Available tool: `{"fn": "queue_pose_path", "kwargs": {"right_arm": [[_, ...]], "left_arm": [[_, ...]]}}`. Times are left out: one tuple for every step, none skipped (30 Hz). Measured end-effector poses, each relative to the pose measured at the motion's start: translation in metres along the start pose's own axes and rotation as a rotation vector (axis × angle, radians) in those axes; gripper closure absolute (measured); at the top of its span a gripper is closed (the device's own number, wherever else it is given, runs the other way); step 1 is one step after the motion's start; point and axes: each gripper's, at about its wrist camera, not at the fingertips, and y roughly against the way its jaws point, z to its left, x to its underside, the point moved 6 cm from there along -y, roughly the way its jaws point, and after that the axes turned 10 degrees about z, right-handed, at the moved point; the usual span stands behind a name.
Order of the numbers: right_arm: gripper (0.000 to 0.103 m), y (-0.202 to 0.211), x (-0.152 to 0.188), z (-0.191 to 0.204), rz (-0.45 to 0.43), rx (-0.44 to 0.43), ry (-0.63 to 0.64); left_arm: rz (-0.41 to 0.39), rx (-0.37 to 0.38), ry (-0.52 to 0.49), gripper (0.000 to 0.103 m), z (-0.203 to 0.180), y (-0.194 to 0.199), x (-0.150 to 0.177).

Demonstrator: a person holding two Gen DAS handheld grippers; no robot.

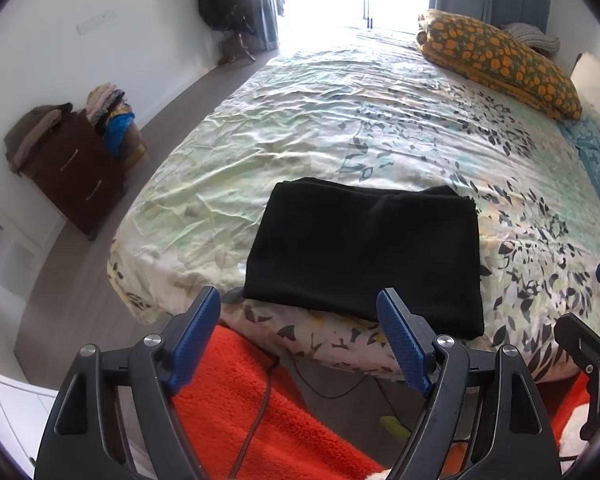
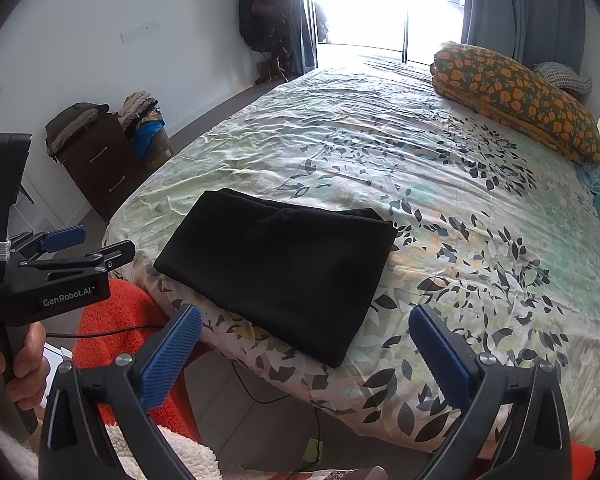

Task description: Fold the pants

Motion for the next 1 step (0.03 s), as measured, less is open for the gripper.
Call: {"fn": "queue_pose_path", "kwargs": {"right_arm": [[0.000, 0.0000, -0.0008, 0.0012, -0.002, -0.001, 0.003]], "left_arm": [[-0.001, -0.004, -0.007, 0.020, -0.0007, 0.0002, 0.0001]]}}
